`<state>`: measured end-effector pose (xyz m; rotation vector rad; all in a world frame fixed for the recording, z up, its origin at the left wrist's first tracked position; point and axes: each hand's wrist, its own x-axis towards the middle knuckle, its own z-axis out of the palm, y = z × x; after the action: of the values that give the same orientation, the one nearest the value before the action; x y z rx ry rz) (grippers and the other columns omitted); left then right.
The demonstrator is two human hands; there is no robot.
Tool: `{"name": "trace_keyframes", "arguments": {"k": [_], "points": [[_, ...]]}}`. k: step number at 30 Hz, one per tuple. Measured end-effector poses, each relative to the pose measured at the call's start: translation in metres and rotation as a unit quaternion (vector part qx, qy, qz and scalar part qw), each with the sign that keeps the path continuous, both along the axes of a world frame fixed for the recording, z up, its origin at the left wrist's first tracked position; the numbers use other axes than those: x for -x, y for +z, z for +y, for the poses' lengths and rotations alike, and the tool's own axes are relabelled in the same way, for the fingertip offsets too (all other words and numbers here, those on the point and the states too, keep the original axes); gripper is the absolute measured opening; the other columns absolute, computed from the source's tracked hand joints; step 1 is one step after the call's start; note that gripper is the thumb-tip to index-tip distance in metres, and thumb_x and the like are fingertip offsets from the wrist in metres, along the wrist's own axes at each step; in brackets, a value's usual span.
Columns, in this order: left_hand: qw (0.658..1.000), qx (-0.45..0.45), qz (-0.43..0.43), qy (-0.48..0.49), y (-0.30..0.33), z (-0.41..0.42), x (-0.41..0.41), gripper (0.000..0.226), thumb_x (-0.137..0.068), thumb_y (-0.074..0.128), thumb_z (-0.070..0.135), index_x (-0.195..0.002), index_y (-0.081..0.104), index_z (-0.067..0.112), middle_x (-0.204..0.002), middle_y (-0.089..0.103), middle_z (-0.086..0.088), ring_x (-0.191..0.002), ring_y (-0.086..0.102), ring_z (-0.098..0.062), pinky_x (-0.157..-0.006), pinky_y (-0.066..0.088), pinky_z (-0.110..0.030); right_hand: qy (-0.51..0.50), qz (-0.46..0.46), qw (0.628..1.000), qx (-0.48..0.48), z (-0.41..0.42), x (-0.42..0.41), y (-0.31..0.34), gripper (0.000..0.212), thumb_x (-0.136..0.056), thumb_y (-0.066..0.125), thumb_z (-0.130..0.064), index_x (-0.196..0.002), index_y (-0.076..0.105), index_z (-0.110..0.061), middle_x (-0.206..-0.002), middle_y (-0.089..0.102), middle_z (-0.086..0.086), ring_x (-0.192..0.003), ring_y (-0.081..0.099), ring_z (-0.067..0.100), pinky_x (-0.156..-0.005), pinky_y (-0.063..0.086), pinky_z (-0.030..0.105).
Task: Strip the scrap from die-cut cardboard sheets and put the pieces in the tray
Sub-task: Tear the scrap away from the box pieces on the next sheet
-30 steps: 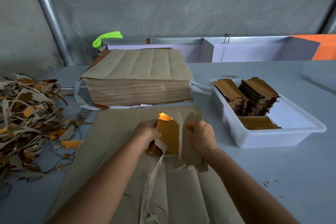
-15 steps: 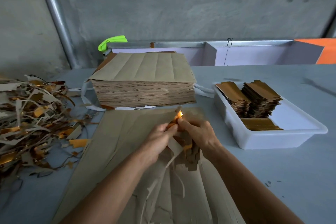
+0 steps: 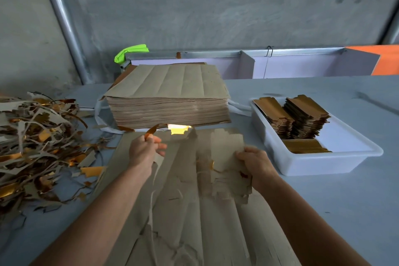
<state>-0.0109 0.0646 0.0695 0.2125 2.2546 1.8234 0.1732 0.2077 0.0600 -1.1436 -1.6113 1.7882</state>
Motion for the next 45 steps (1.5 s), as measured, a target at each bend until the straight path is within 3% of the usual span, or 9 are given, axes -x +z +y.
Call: {"name": "trace_keyframes", "arguments": {"k": [8, 11, 15, 17, 20, 23, 28, 38, 45], "points": [[0.994, 0.082, 0.043, -0.065, -0.020, 0.005, -0.003, 0.035, -0.097, 0.037, 0.001, -0.130, 0.047, 0.009, -0.085, 0.064, -0.004, -0.050, 0.053, -0.015, -0.046, 0.043, -0.024, -0.012, 0.070, 0.997, 0.027, -0.003, 0.006, 0.001, 0.015, -0.089, 0.057, -0.002, -0.094, 0.066, -0.012, -0.090, 0.067, 0.009, -0.081, 0.064, 0.023, -0.058, 0.051, 0.032], [0.963, 0.170, 0.148, -0.151, -0.023, 0.004, -0.014, 0.074, -0.091, 0.058, 0.008, -0.149, 0.019, 0.032, -0.123, 0.053, -0.011, -0.088, 0.062, -0.023, -0.074, 0.049, -0.029, -0.006, 0.093, 0.995, 0.024, -0.004, 0.007, 0.002, 0.013, -0.088, 0.059, -0.002, -0.088, 0.067, -0.012, -0.083, 0.070, 0.007, -0.075, 0.066, 0.022, -0.051, 0.051, 0.030], [0.862, 0.243, 0.368, -0.250, -0.022, 0.008, -0.033, 0.098, -0.071, 0.076, 0.048, -0.149, 0.019, 0.034, -0.153, 0.016, -0.007, -0.136, 0.023, -0.024, -0.108, 0.028, -0.039, 0.024, 0.113, 0.993, -0.006, -0.012, 0.010, 0.003, 0.012, -0.088, 0.060, -0.003, -0.086, 0.068, -0.011, -0.077, 0.071, 0.003, -0.069, 0.068, 0.015, -0.049, 0.052, 0.026], [0.845, 0.252, 0.362, -0.301, -0.022, 0.014, -0.040, 0.089, -0.070, 0.076, 0.051, -0.145, 0.034, 0.026, -0.144, 0.041, -0.001, -0.128, 0.039, -0.022, -0.106, 0.035, -0.037, 0.032, 0.132, 0.991, -0.001, -0.016, 0.012, 0.004, 0.010, -0.089, 0.060, -0.004, -0.085, 0.068, -0.009, -0.074, 0.071, 0.002, -0.065, 0.068, 0.013, -0.049, 0.053, 0.026], [0.889, 0.195, 0.287, -0.300, -0.022, 0.018, -0.045, 0.047, -0.075, 0.078, 0.031, -0.115, 0.063, 0.011, -0.098, 0.071, -0.006, -0.083, 0.065, -0.012, -0.075, 0.050, -0.026, 0.013, 0.138, 0.990, 0.007, -0.019, 0.015, 0.005, 0.010, -0.090, 0.060, -0.007, -0.085, 0.068, -0.010, -0.074, 0.070, 0.003, -0.062, 0.067, 0.014, -0.045, 0.051, 0.027], [0.888, 0.172, 0.306, -0.295, -0.022, 0.012, -0.044, 0.016, -0.084, 0.070, 0.020, -0.086, 0.073, 0.005, -0.060, 0.065, -0.004, -0.041, 0.050, 0.007, -0.046, 0.035, -0.007, -0.028, 0.136, 0.990, 0.015, -0.017, 0.016, 0.004, 0.013, -0.090, 0.061, -0.007, -0.080, 0.066, -0.012, -0.076, 0.068, 0.003, -0.068, 0.064, 0.016, -0.051, 0.053, 0.030], [0.880, 0.191, 0.333, -0.279, -0.019, 0.002, -0.037, 0.015, -0.086, 0.068, 0.018, -0.078, 0.072, 0.005, -0.060, 0.064, 0.002, -0.051, 0.048, -0.001, -0.053, 0.034, -0.014, -0.103, 0.136, 0.984, 0.042, -0.009, 0.016, 0.000, 0.013, -0.089, 0.062, -0.004, -0.077, 0.063, -0.010, -0.080, 0.065, 0.004, -0.073, 0.060, 0.017, -0.071, 0.054, 0.033], [0.915, 0.176, 0.349, -0.098, -0.022, -0.020, 0.003, 0.015, -0.088, 0.063, 0.009, -0.077, 0.067, 0.001, -0.059, 0.052, 0.006, -0.054, 0.043, -0.004, -0.049, 0.027, -0.010, -0.157, 0.079, 0.984, 0.027, 0.003, 0.012, -0.004, 0.004, -0.092, 0.058, -0.013, -0.089, 0.056, -0.012, -0.083, 0.059, 0.003, -0.078, 0.056, 0.020, -0.074, 0.047, 0.037], [0.923, 0.183, 0.338, -0.026, -0.026, -0.018, 0.013, 0.019, -0.090, 0.060, 0.012, -0.072, 0.062, 0.007, -0.061, 0.052, 0.004, -0.058, 0.046, -0.012, -0.050, 0.029, -0.025, -0.132, 0.102, 0.984, 0.062, -0.005, 0.014, 0.002, 0.003, -0.089, 0.061, -0.009, -0.088, 0.059, -0.012, -0.090, 0.060, 0.008, -0.079, 0.056, 0.020, -0.076, 0.051, 0.039]]}}
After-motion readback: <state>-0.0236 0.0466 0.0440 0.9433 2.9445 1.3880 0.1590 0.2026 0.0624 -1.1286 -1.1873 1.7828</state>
